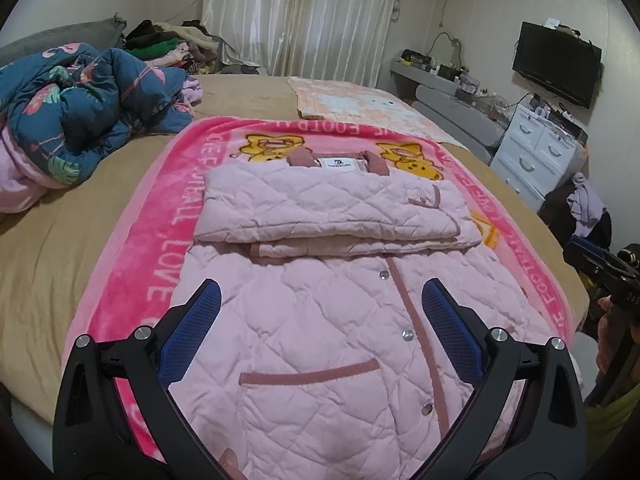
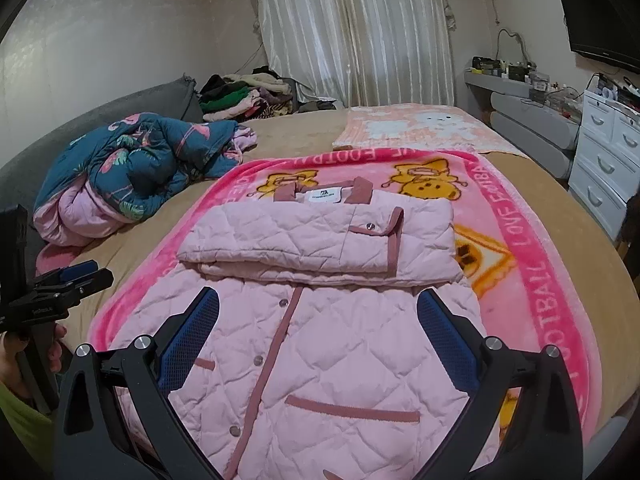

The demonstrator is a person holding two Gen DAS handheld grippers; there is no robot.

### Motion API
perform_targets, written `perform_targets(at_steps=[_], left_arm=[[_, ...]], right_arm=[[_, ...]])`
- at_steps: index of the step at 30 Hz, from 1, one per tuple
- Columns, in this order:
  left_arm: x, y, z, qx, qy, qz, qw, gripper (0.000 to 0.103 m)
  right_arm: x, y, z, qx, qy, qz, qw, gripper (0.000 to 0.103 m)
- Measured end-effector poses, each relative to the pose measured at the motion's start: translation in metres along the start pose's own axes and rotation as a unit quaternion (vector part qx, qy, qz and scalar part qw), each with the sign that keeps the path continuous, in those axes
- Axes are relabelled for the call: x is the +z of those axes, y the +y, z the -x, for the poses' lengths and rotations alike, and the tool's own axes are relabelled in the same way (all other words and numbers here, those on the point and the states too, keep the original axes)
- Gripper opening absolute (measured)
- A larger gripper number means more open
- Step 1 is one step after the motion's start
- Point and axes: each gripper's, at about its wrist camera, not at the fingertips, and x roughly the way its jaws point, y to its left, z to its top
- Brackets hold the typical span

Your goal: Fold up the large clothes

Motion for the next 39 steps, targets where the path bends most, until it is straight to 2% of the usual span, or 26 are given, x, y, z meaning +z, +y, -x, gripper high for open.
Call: perform_targets(at_steps=[17,34,39], left_arm=[[-0.049,0.012,-0.016,0.038,0.056,-0.004,0.9977,0.094],[-0.094,0.040,-0.009,0.078,0.079,0.007,0.9939,0.094],[-0.105,0.050,-0.007,0.085,0.088,0.014,0.9923,0.094]], right_arm=[[-0.050,-0.023,0.002,-0.009,0.047,-0.003,0.999,0.099],[-0.097,-0.069,0.025,-0.045,0.076,-0.043,0.995,0.099],[-0.112,-0.084,0.028,-0.053,0.096,-0.058,0.992,0.099]])
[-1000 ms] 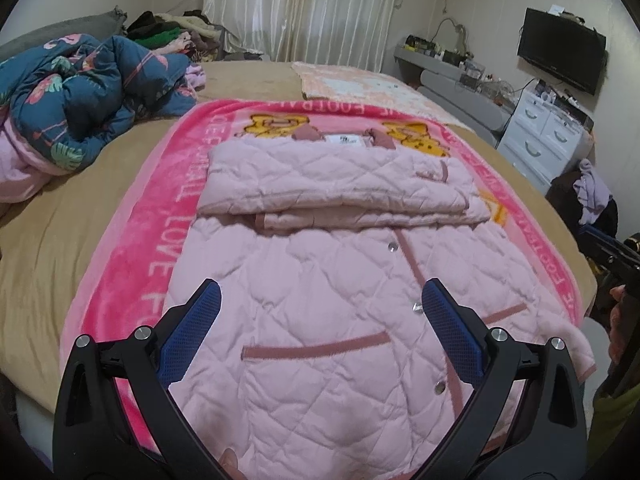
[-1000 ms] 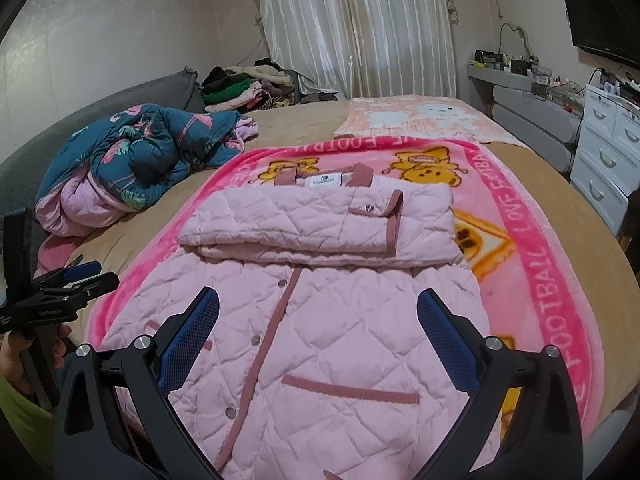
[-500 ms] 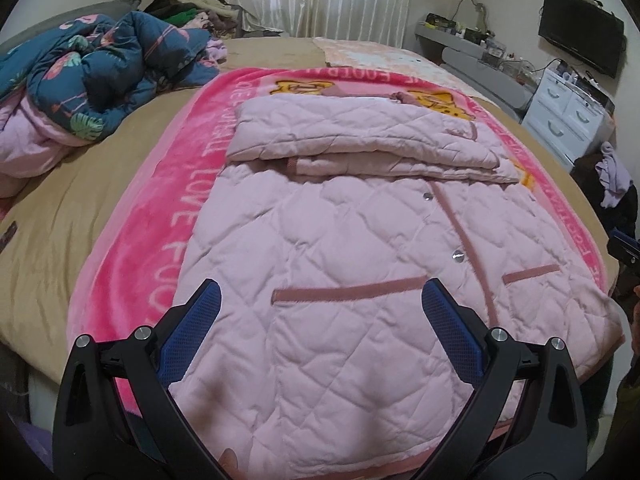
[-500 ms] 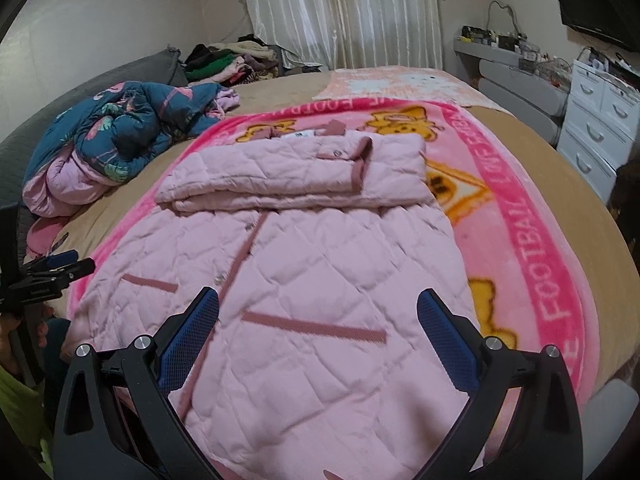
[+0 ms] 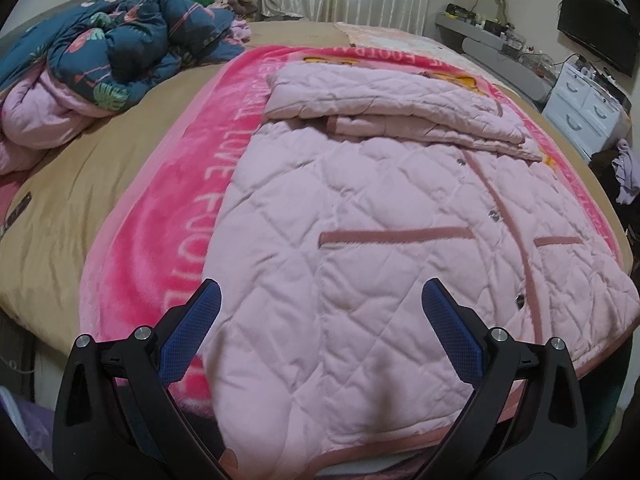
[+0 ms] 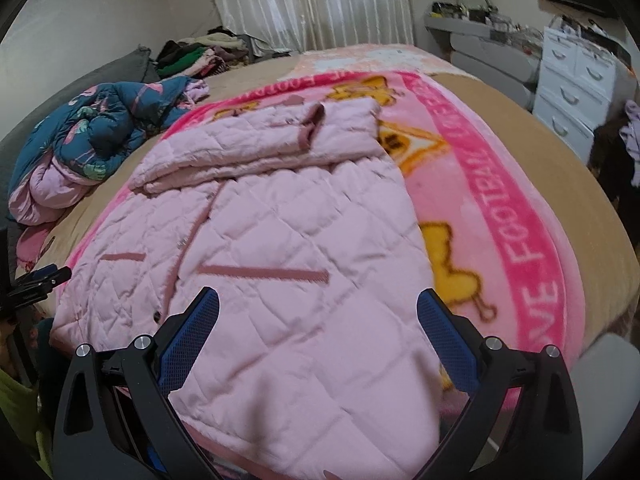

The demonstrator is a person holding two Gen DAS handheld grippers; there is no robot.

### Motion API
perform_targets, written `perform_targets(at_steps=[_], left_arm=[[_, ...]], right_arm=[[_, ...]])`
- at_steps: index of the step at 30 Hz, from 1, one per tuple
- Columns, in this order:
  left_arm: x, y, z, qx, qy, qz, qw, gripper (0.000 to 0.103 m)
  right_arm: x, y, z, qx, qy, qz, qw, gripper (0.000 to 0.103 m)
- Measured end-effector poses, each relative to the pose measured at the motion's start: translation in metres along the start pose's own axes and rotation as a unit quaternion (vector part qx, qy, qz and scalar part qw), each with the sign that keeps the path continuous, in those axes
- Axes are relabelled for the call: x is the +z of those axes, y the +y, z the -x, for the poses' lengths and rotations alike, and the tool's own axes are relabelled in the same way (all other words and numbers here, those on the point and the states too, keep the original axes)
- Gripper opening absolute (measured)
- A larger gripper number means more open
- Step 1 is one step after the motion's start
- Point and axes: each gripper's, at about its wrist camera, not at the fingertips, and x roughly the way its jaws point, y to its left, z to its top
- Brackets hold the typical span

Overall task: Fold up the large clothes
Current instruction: 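Move both grippers to the jacket hem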

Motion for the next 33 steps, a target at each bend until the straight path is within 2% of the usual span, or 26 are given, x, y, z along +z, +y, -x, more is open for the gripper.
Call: perform_targets(at_steps=[14,25,33], left_arm=[[-0.023,0.033,-0.010,0.019,0.026,0.020,0.9993,0.094],[-0.041,0.046,-0.019,0.018,0.048,0.028,0.9983,0.094],[-0.052,0.054,-0.017,0.010,0.058,0.028,0.9979,0.094]], right_arm=[[-0.029,-0.019,0.007,-0.007,0.025,-0.009,1.000,0.099],[-0.047,-0.019,-0.003,0.009,0.079,-0.001,0.997,0.099],[-0.051,-0.033,-0.015,0.023,0.110,-0.026,0.993,0.099]])
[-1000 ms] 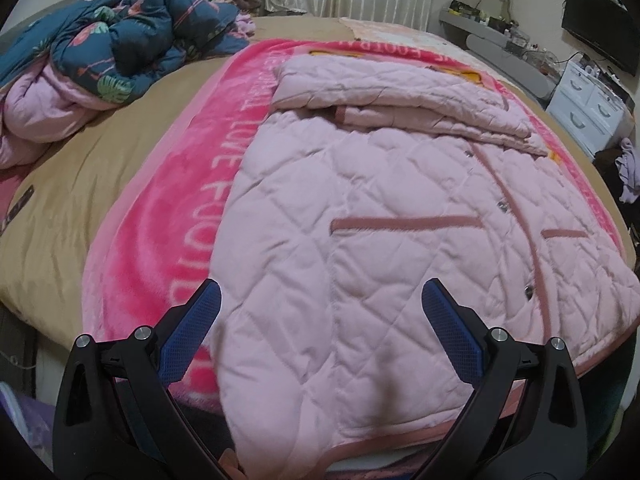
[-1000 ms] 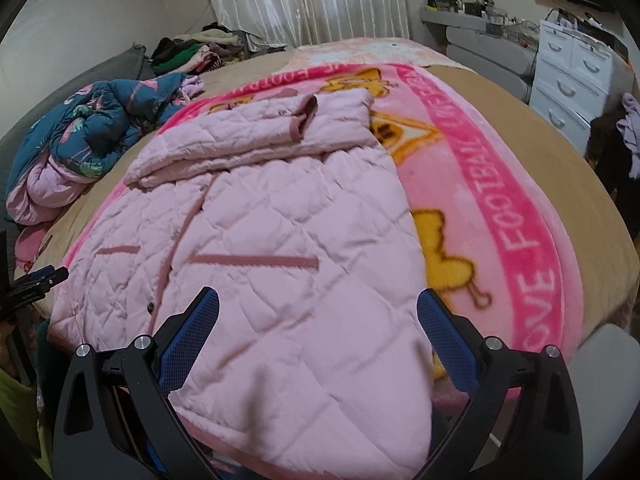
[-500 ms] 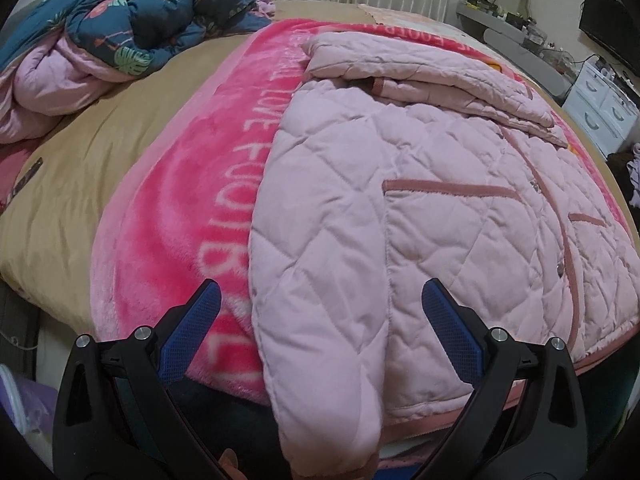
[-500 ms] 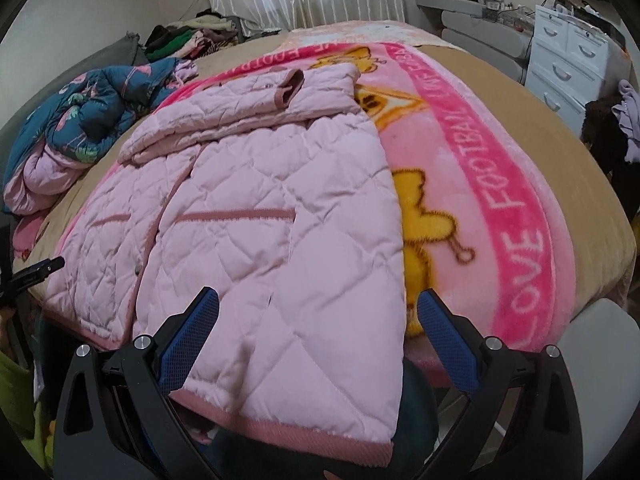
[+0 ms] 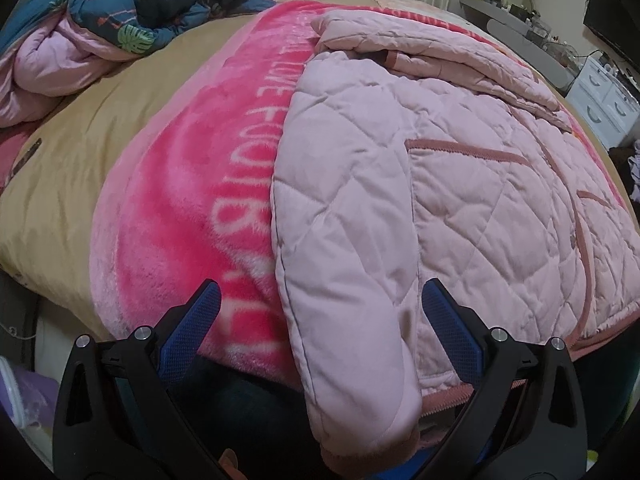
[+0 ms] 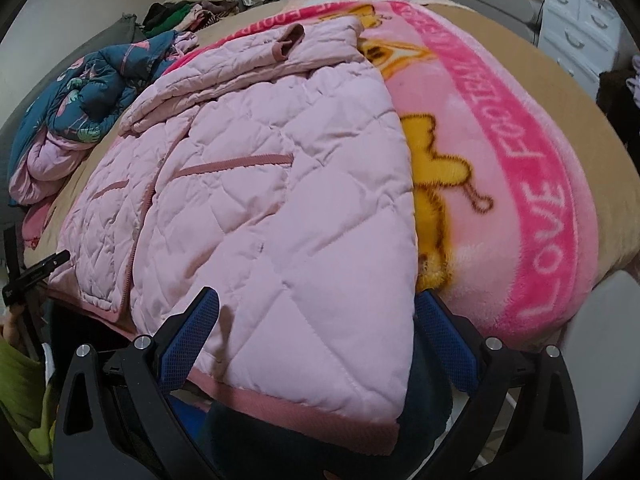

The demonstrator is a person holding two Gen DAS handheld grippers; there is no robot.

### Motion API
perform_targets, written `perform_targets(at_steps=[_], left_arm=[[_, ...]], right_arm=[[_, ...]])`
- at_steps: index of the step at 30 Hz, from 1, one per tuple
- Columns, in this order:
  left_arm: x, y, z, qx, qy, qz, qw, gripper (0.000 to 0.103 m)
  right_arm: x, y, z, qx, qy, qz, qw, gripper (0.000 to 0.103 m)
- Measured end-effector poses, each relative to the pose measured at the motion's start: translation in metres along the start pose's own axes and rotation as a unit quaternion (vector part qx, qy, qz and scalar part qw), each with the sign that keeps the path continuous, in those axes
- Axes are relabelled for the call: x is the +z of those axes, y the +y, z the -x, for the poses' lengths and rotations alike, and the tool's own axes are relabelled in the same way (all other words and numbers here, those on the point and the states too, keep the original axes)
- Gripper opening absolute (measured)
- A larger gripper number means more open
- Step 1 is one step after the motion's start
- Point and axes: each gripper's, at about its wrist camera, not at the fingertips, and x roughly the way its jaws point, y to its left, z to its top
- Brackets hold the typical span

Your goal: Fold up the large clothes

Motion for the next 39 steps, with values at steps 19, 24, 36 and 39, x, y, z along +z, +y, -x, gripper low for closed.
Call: perform_targets(at_steps=[19,24,36,39], left_arm=[[-0.012,-0.014,-0.023,-0.059,0.035,0.004,0.9976,0.074],[-0.010,-0.018,-0.018,-0.049,0.024,0.002,0.9985,0.053],[0.001,-0.024,0.017,-0.060,-0.031,-0.009,0.9977,0.010],[0.011,-0.023,0.030,-0.064,-0.050,-0.005,0.9967,0.010]], right_arm=[[0.010,0.003,0.006,0.035,0.013,0.031,0.999,0.059],[0.004,0.019,0.002,0.020,0.034,0.072,0.997,0.069],[0.006,0.017,0.016,0.061,-0.027,0.078,0.995,0.028],[0.014,0.015,0.027,0.085,-0.063,0.065,0.992,0.024]])
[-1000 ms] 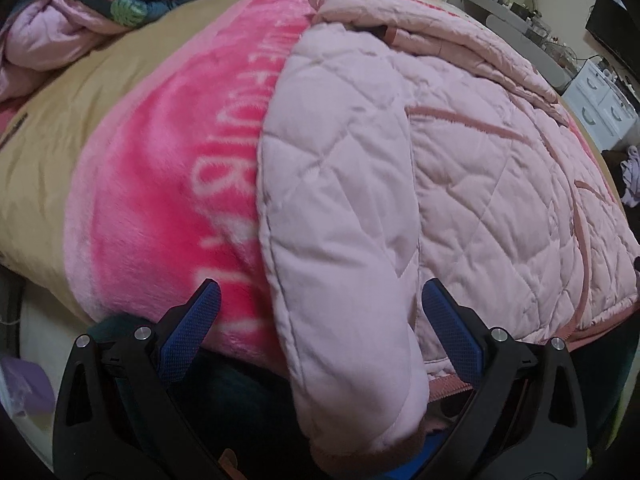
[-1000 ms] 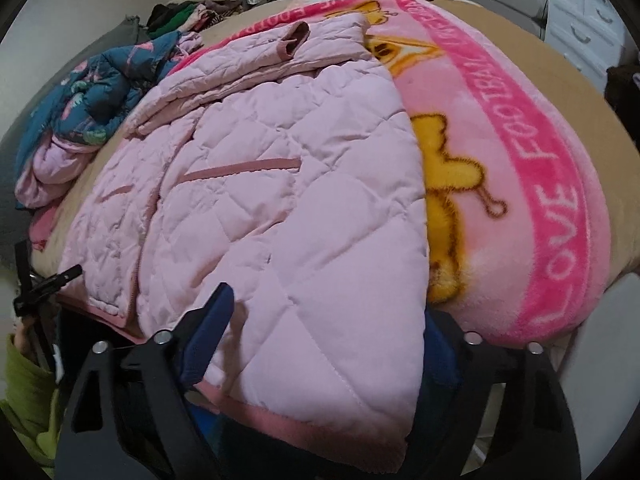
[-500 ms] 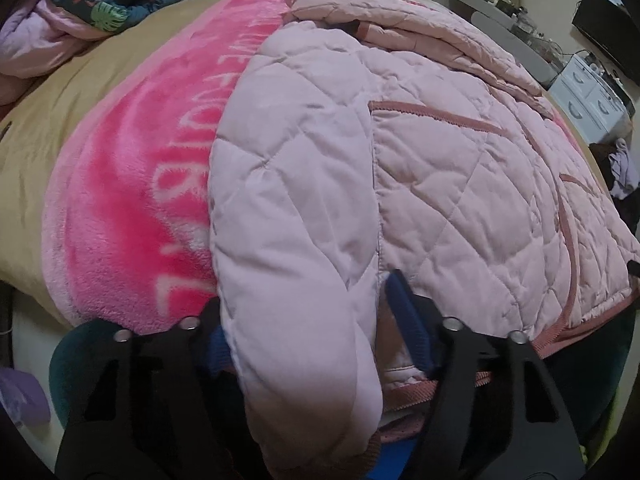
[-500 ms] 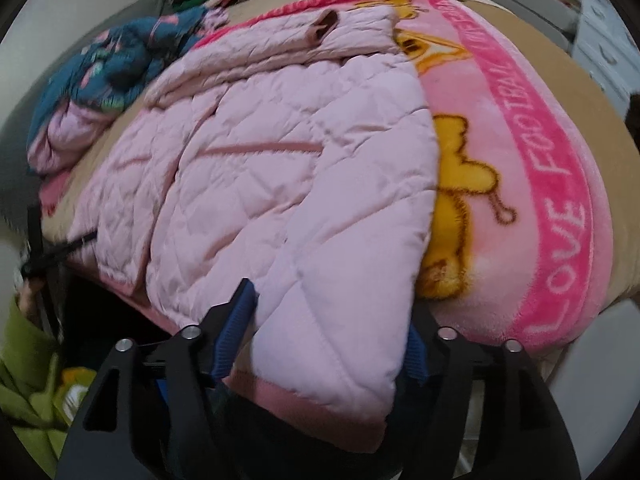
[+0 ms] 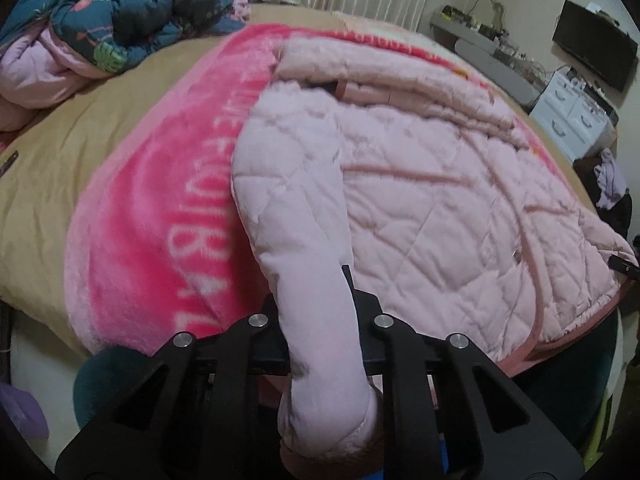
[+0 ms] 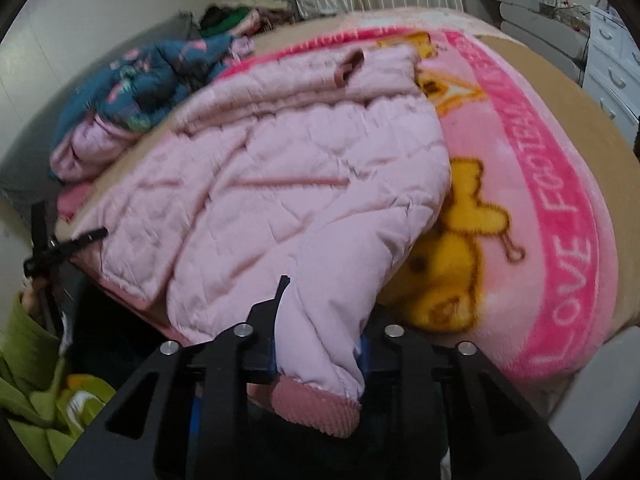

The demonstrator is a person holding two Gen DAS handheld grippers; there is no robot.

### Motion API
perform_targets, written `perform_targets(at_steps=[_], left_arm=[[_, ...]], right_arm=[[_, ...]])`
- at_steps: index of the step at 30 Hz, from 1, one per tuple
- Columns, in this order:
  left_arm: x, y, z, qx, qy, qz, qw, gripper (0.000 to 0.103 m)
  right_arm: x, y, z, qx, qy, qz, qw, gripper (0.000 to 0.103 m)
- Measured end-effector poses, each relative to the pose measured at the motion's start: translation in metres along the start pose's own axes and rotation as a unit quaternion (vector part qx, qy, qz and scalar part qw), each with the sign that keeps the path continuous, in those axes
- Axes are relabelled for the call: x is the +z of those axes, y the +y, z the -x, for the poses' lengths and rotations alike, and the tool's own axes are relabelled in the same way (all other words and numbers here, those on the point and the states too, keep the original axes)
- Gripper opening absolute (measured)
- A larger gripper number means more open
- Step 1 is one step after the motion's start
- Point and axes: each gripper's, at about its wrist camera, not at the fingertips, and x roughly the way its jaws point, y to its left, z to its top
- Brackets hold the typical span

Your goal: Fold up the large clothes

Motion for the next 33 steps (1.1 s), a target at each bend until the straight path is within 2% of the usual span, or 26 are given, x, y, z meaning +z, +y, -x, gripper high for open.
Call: perform_targets(at_steps=[10,24,33], left_arm=[[0.033,-0.019,0.030,0.001,-0.054,-0.017,0.9984,0.010],[0.092,-0.044,0.043,-0.005,-0.109,-0.038,0.9933,0.010],[0.123,-0.052,0.044,-0.008,-0.125,-0.046,0.9911,0.010]], right_arm=[[0.035,0.001,0.028,0.034,-0.084,-0.019,0.996,0.023],[0.079,-0.009,0.039,0.043,-0.140,-0.057,0.988,0.021],[0.104,-0.014,0.039,0.045,-0.161,-0.065,0.984,0.021]])
